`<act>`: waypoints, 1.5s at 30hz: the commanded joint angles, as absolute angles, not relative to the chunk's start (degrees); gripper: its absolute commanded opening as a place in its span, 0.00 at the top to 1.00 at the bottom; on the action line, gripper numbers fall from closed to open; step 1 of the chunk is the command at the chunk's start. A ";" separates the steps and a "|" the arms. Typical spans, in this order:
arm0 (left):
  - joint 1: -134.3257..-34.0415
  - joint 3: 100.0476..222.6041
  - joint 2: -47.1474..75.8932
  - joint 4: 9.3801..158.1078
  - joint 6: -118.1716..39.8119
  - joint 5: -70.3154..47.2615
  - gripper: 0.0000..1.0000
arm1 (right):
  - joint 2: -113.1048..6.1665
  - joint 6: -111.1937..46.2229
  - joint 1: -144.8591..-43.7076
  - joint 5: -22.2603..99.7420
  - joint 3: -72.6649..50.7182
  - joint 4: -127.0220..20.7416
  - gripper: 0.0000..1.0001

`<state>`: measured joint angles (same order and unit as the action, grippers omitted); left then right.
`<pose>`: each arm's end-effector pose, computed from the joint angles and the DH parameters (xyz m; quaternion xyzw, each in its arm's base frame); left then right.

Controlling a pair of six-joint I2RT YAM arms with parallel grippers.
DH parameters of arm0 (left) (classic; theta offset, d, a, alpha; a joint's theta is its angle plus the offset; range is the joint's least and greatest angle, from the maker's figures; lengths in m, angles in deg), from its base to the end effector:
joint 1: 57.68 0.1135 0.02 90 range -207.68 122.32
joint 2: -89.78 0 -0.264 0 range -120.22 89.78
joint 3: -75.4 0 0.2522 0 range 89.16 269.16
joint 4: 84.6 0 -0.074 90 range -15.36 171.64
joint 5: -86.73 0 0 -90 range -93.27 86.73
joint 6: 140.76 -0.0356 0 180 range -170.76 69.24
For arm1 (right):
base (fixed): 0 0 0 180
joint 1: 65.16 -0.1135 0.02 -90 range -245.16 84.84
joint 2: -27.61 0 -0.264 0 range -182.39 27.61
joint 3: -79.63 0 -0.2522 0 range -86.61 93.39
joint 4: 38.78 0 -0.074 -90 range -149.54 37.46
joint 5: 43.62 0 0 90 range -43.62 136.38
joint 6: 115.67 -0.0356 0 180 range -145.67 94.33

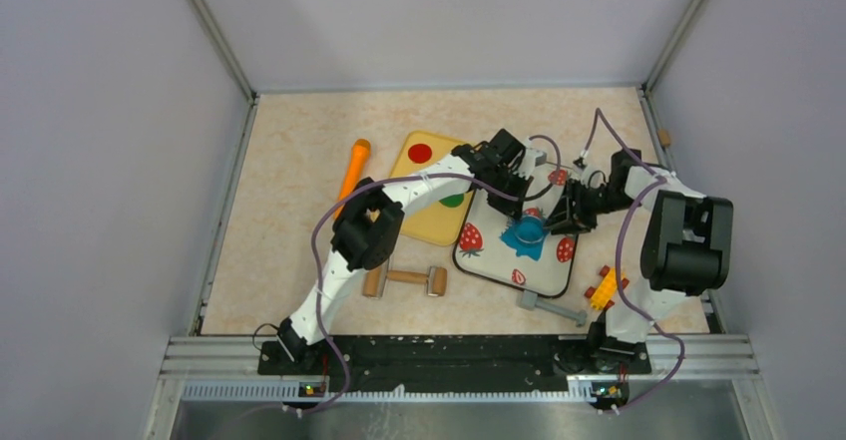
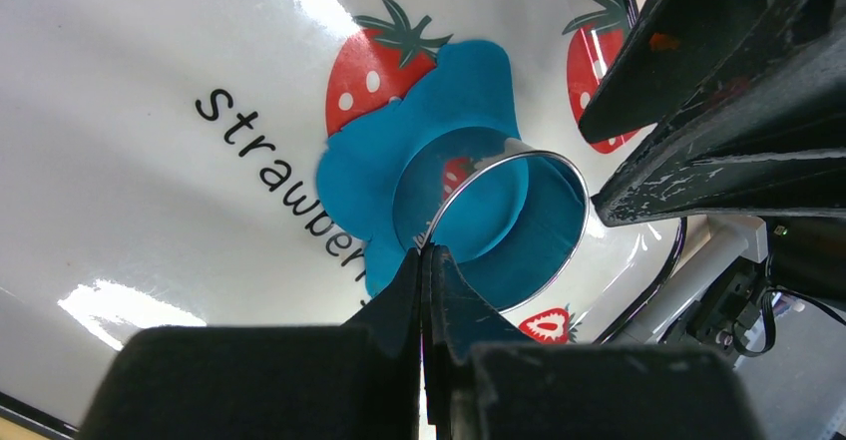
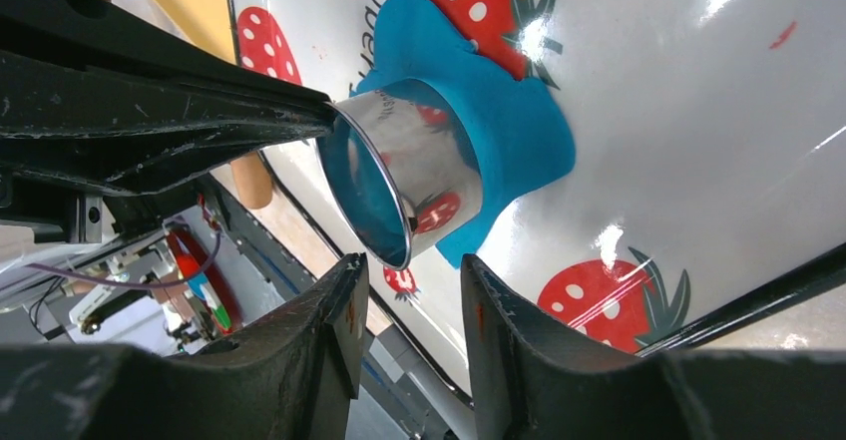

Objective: Roll out the dumpling wrappers from the dough

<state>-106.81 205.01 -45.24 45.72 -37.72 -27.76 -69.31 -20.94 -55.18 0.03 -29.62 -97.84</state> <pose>0.3283 -0.4019 0.1891 0.3493 0.8667 -0.3246 0.1466 0.2865 -0.0243 0.1661 0.0257 0.9183 0.3851 0.0883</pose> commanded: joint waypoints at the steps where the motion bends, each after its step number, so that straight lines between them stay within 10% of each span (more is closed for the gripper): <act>1: -107.10 206.40 -46.63 46.04 -37.58 -28.22 1.00 | -70.46 -19.45 -56.08 -0.23 -29.67 -96.60 0.62; 21: -106.11 203.63 -46.51 49.23 -41.70 -30.25 1.00 | -74.37 -16.95 -56.98 4.00 -30.16 -95.55 1.00; 45: -105.95 181.82 -39.12 66.33 -49.51 -21.15 1.00 | -76.80 -19.34 -57.92 15.86 -28.69 -96.29 1.00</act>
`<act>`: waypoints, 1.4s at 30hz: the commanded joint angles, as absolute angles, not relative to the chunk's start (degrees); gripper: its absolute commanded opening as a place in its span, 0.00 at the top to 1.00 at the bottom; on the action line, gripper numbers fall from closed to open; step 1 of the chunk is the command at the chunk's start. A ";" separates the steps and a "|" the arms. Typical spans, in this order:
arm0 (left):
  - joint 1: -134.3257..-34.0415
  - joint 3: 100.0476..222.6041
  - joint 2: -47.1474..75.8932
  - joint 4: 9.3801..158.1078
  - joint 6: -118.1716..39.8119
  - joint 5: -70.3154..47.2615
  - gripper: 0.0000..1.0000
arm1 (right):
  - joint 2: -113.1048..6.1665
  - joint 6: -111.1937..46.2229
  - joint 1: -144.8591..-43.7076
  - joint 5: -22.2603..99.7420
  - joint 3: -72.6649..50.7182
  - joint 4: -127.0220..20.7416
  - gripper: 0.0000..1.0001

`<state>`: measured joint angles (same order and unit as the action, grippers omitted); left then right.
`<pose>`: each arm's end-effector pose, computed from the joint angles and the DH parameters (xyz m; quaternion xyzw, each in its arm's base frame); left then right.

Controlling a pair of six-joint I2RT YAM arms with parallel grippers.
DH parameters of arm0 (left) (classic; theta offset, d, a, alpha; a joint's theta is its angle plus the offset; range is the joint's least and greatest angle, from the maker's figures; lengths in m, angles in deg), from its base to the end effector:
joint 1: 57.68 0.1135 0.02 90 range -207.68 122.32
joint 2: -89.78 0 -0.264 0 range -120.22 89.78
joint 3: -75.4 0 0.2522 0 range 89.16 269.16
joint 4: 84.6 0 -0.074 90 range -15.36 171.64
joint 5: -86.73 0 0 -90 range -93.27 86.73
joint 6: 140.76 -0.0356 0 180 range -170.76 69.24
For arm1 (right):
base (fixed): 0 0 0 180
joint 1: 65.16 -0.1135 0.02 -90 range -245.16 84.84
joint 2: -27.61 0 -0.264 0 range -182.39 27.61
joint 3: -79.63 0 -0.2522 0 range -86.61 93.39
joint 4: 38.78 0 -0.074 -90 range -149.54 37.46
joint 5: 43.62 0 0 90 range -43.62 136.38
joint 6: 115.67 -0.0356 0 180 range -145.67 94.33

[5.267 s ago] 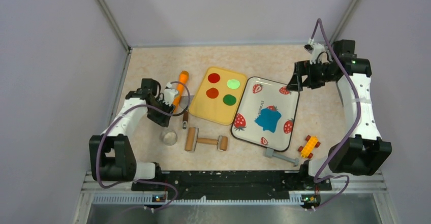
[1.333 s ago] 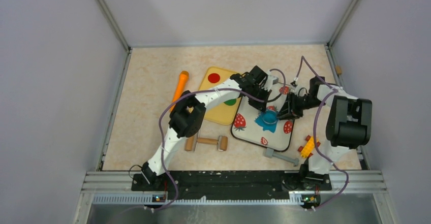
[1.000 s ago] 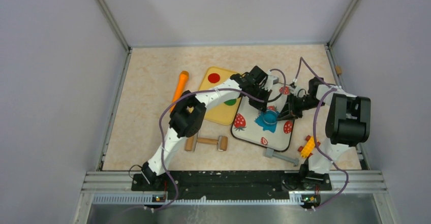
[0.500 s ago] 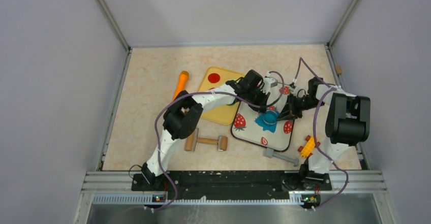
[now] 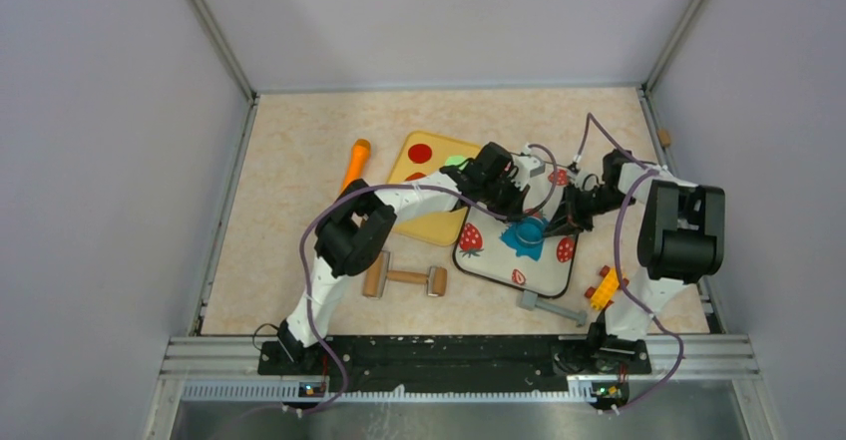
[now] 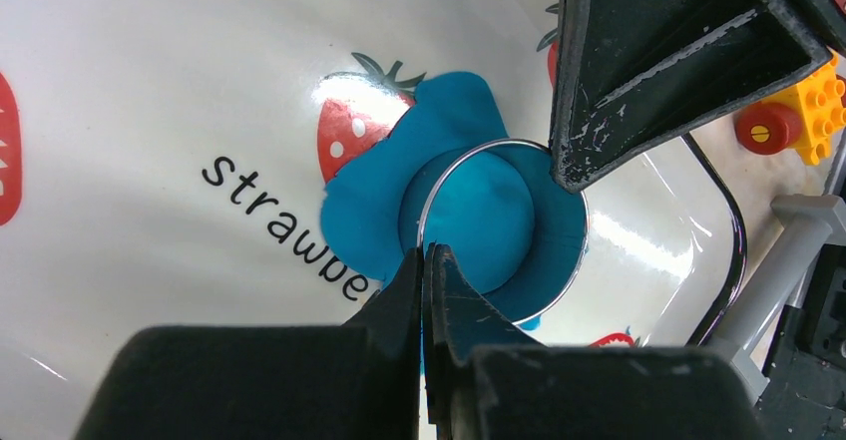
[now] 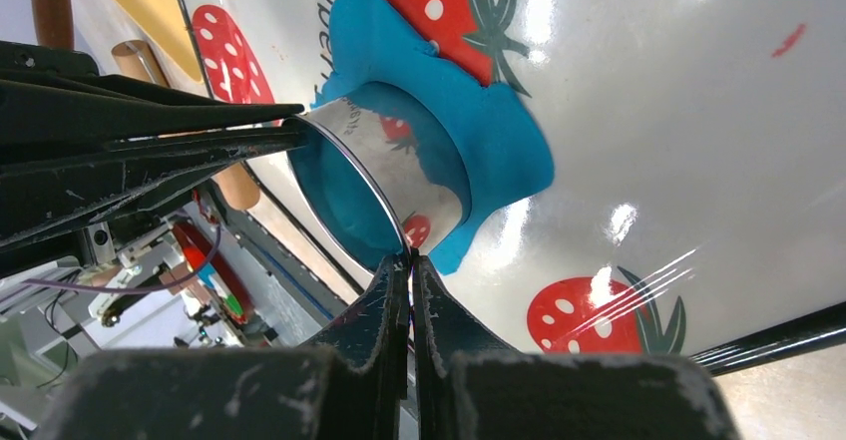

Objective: Roll out the dumpling wrappers from the dough

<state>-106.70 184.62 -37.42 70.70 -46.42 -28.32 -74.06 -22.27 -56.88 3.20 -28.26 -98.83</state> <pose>0.3150 -0.3855 0.1739 0.4204 0.7940 -0.3534 0.2609 0.2939 -0.0182 0.1477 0.0383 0.9290 0.3657 0.0406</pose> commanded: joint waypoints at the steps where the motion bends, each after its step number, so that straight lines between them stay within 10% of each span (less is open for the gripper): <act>1: -105.94 182.13 -38.81 66.06 -49.22 -20.80 1.00 | -76.76 -19.23 -57.94 15.40 -28.69 -96.28 1.00; 8: -105.31 184.22 -34.33 66.65 -45.23 -29.05 1.00 | -74.80 -17.62 -57.87 1.25 -22.92 -101.00 0.96; 17: -103.13 185.18 -29.43 69.15 -36.39 -35.28 0.56 | -67.30 -7.23 -55.31 -7.19 -11.01 -115.00 0.75; 30: -100.76 196.54 -40.43 63.97 -48.90 -55.07 0.50 | -35.53 39.83 -72.87 10.07 -31.36 -102.21 0.60; 42: -100.75 199.46 -46.01 66.73 -45.21 -53.51 0.54 | -45.91 46.83 -81.97 19.62 -31.76 -103.95 0.66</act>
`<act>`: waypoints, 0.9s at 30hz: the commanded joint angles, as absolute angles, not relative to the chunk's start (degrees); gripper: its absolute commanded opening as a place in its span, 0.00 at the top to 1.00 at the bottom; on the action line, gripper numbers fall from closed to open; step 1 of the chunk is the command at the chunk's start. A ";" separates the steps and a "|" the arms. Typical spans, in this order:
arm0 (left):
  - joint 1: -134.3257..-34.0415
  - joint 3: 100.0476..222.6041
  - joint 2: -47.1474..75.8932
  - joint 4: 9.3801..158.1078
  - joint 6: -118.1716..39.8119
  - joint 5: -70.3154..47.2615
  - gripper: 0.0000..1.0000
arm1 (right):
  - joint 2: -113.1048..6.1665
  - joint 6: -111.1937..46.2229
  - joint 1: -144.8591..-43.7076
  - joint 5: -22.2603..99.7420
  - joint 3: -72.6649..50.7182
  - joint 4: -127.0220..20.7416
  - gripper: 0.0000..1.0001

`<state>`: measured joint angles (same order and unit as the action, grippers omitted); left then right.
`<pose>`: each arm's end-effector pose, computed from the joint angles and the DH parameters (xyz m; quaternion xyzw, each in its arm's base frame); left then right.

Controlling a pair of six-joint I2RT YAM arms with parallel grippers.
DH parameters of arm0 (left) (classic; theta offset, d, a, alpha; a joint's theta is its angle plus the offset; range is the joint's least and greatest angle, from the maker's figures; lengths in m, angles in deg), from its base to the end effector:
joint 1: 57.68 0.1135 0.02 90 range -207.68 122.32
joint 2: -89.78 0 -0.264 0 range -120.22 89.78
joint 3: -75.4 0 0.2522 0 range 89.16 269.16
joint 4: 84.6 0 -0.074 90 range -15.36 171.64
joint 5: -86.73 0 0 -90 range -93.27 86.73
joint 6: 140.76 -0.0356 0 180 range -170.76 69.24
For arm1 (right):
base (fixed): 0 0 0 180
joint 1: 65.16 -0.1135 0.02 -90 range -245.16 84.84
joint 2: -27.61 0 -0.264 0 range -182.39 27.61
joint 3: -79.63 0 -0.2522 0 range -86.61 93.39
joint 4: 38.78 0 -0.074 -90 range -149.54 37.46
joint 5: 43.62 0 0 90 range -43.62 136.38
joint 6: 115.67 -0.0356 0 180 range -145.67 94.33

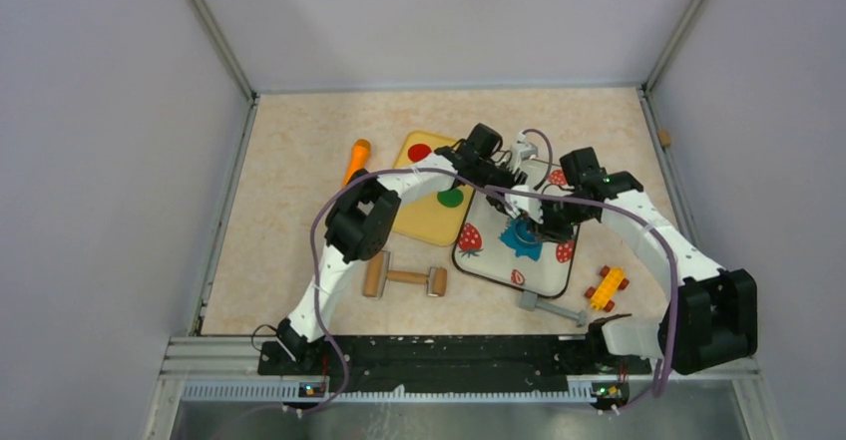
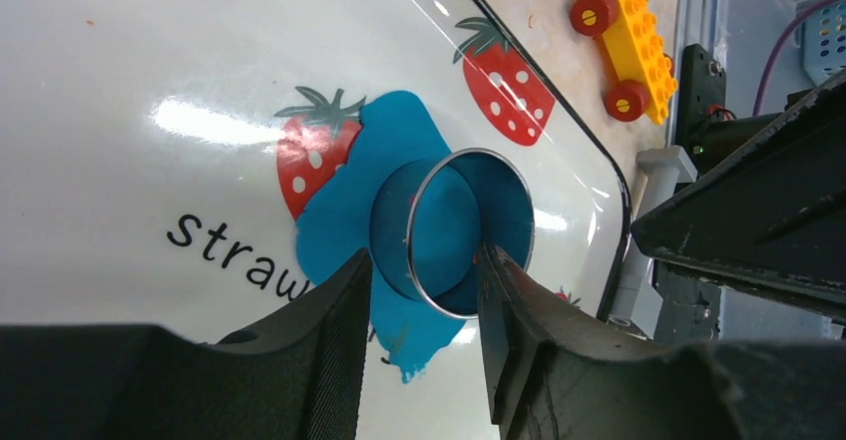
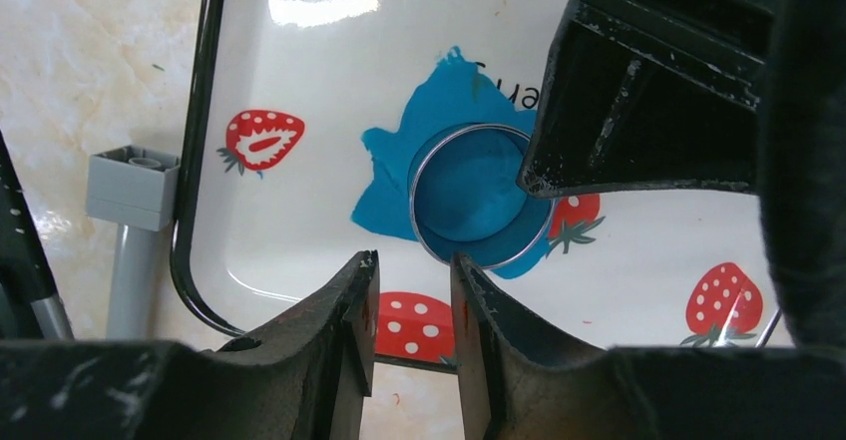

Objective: Roll out the dumpling wrappers from the dough

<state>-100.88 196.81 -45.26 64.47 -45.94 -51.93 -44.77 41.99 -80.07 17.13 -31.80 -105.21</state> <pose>0.3618 -0.3764 0.1722 0.4265 0.7415 -0.4903 0.1668 0.2151 0.0753 0.2495 -0.6615 0.6877 0.1491 0.2592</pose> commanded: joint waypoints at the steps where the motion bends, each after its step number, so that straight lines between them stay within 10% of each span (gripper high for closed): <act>1: -100.77 199.52 -46.26 66.78 -45.19 -53.54 0.55 | -46.35 47.03 -82.44 20.41 -32.34 -103.39 0.66; 27: -101.19 201.34 -50.76 70.39 -41.96 -54.04 0.71 | -55.58 48.81 -85.81 24.39 -36.06 -95.94 0.77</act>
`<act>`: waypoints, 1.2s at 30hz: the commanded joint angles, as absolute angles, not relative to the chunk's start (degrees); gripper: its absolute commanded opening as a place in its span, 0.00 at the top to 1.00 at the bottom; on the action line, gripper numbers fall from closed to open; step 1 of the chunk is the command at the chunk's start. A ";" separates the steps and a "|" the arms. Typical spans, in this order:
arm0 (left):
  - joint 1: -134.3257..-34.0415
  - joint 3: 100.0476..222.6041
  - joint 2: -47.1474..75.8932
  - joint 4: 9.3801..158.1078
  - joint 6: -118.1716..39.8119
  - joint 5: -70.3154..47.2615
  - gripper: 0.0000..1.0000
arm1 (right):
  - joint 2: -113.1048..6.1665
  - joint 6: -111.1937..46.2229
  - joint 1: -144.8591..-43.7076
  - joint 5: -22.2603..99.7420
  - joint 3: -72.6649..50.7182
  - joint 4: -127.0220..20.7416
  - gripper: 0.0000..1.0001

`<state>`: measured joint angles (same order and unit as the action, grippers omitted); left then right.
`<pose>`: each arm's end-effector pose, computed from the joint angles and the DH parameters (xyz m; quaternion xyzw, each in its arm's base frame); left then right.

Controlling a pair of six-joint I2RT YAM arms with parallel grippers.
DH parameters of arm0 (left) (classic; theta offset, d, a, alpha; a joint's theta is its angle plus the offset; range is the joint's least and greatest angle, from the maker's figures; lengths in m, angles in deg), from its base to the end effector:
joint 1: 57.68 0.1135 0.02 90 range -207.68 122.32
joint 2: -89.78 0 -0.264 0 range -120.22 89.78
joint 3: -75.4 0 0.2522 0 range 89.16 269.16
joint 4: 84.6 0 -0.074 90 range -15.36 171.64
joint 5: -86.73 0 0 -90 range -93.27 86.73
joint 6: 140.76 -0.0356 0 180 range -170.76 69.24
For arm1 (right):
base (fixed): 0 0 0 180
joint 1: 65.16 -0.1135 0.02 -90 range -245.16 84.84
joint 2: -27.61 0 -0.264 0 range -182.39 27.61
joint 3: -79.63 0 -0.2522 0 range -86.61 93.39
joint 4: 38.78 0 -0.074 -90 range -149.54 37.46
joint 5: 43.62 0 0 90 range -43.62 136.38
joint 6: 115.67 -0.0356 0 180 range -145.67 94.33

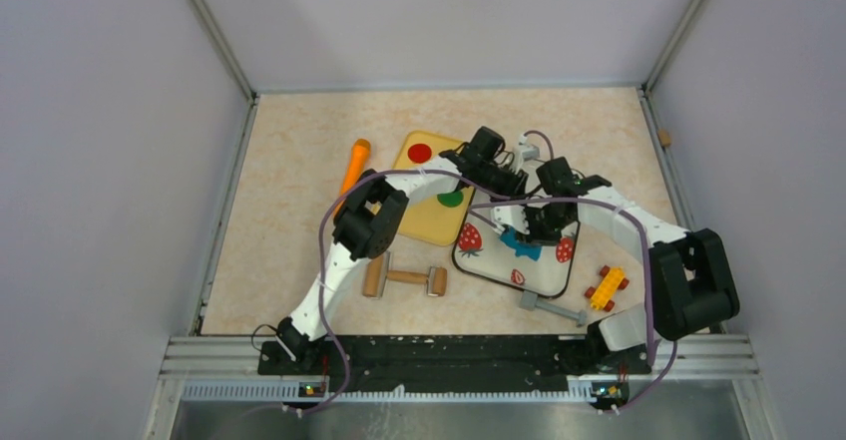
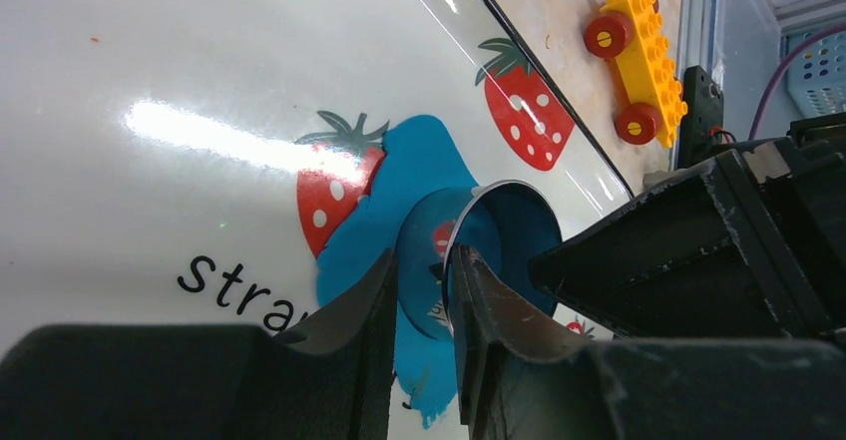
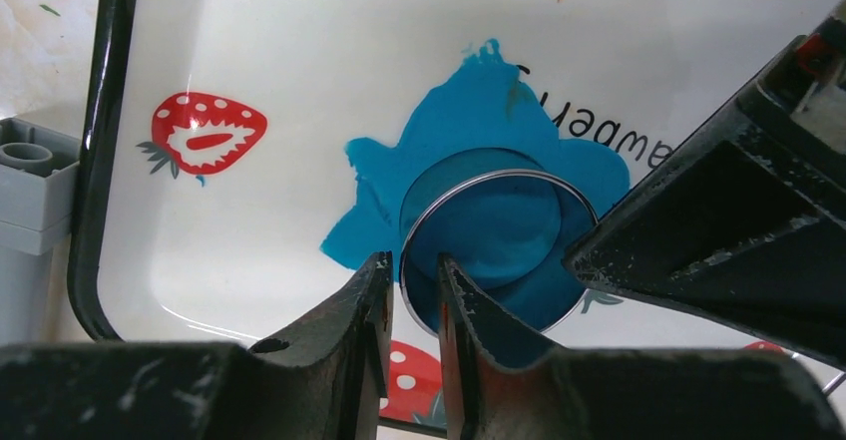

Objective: Roll out the dumpling wrappers from the dough

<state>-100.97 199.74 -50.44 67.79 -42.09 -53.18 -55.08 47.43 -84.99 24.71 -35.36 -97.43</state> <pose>0.3713 -0.3872 0.1467 0.4069 0.7457 -0.5053 0.1520 0.2326 0.0979 0.1947 -0.7224 0.6555 0.1144 0.1882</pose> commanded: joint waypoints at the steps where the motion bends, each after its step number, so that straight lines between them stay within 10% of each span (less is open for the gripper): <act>1: -101.19 201.27 -50.77 70.39 -41.97 -53.94 0.71 | -55.80 49.15 -85.87 24.41 -36.07 -96.22 0.79; 19: -101.37 199.43 -50.92 68.57 -43.14 -51.09 0.80 | -58.20 48.77 -85.82 24.37 -37.63 -96.21 1.00; 26: -101.71 199.49 -51.14 67.51 -44.26 -49.38 1.00 | -59.41 46.29 -85.88 23.55 -38.06 -95.98 1.00; 36: -101.81 201.43 -52.19 65.57 -44.69 -51.17 1.00 | -60.89 36.87 -87.96 23.53 -39.11 -93.48 1.00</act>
